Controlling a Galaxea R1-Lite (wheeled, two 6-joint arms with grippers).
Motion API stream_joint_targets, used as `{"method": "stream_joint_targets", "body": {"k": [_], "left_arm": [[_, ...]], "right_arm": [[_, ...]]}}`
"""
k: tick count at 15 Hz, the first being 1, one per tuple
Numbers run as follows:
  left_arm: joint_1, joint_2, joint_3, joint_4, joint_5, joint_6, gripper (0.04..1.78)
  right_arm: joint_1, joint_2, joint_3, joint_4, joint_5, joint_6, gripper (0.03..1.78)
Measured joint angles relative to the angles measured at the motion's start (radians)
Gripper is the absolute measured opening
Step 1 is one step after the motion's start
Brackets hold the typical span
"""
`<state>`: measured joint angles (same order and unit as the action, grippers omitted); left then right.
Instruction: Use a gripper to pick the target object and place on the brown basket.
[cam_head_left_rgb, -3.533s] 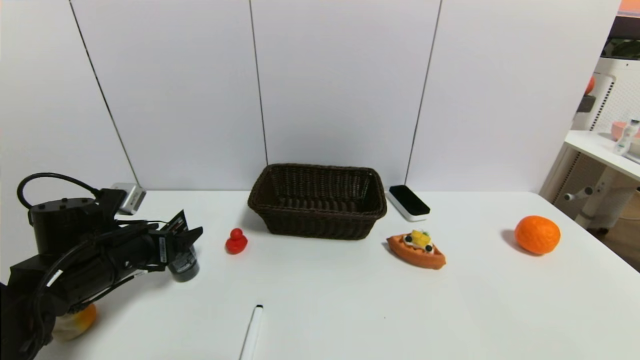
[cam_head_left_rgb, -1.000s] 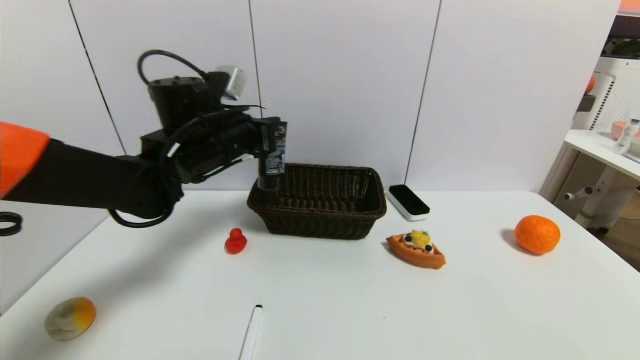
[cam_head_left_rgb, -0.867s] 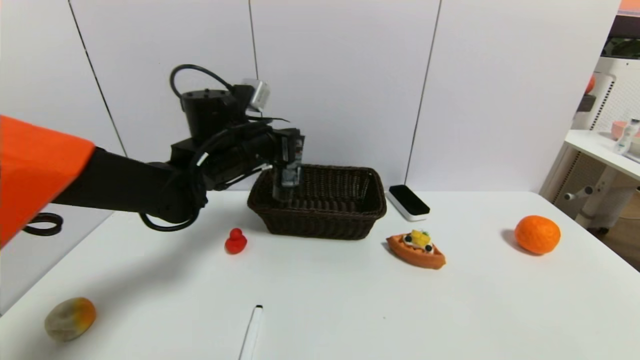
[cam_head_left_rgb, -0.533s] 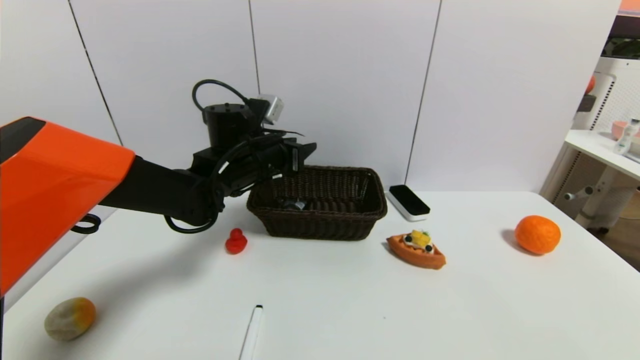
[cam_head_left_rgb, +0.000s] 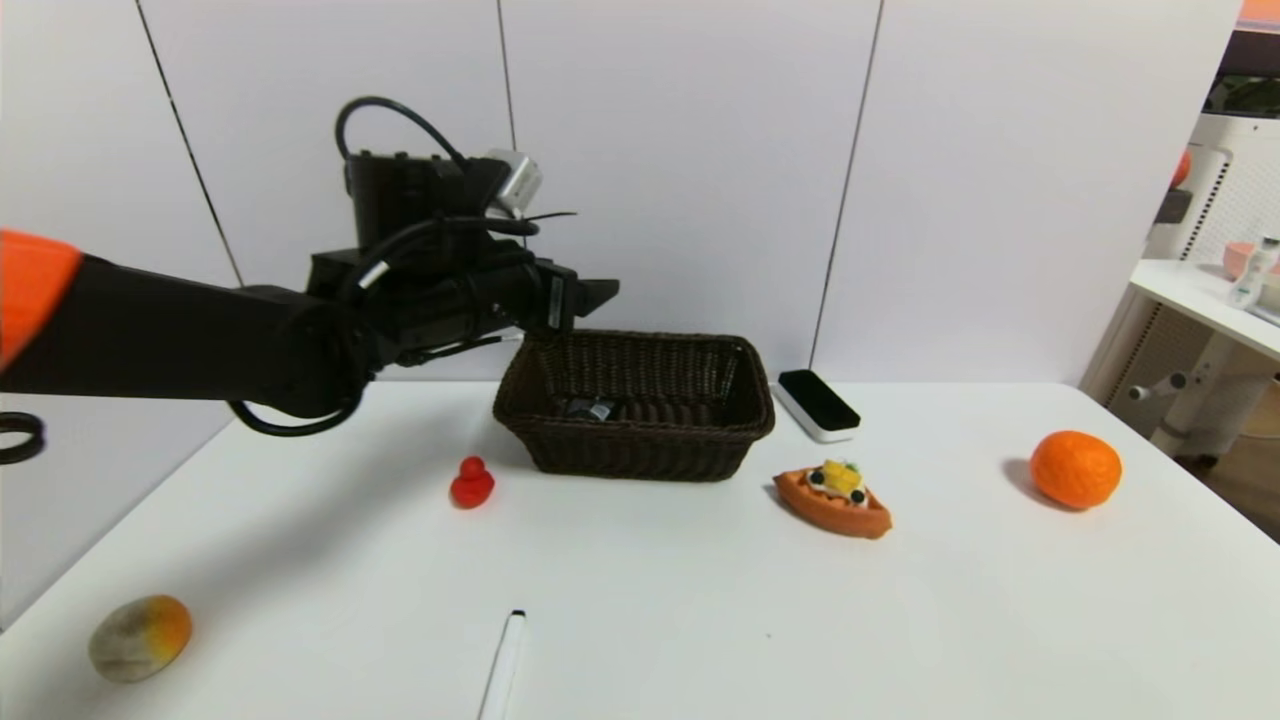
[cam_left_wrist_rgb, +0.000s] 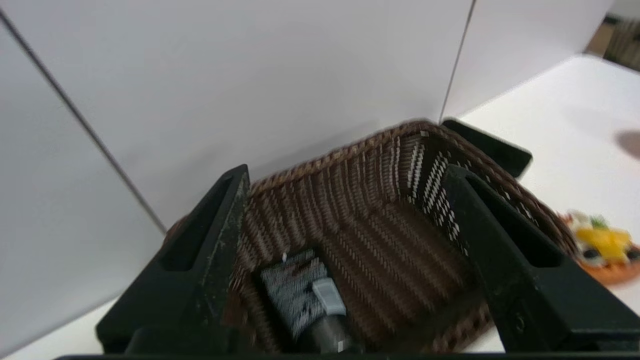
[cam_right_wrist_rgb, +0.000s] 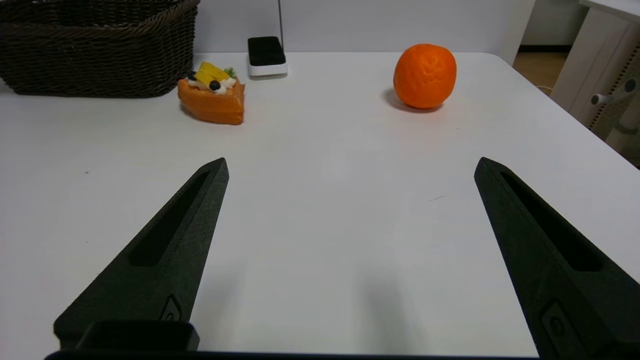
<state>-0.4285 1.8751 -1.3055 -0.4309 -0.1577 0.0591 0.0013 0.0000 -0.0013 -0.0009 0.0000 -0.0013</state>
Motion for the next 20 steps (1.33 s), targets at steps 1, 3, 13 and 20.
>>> {"method": "stream_joint_targets", "body": {"k": [1, 3, 13, 20], "left_arm": [[0.012, -0.063, 0.01, 0.089, 0.001, 0.024, 1.47], [0.046, -0.209, 0.052, 0.268, 0.004, 0.062, 1.52], [0.343, -1.125, 0.882, 0.31, 0.012, 0.053, 1.66], [0.428, -1.742, 1.277, 0.346, 0.13, 0.056, 1.67]], "right_arm": [[0.0, 0.0, 0.0, 0.0, 0.0, 0.0, 1.7], [0.0, 0.0, 0.0, 0.0, 0.0, 0.0, 1.7], [0.0, 0.0, 0.0, 0.0, 0.0, 0.0, 1.7], [0.0, 0.0, 0.0, 0.0, 0.0, 0.0, 1.7]]}}
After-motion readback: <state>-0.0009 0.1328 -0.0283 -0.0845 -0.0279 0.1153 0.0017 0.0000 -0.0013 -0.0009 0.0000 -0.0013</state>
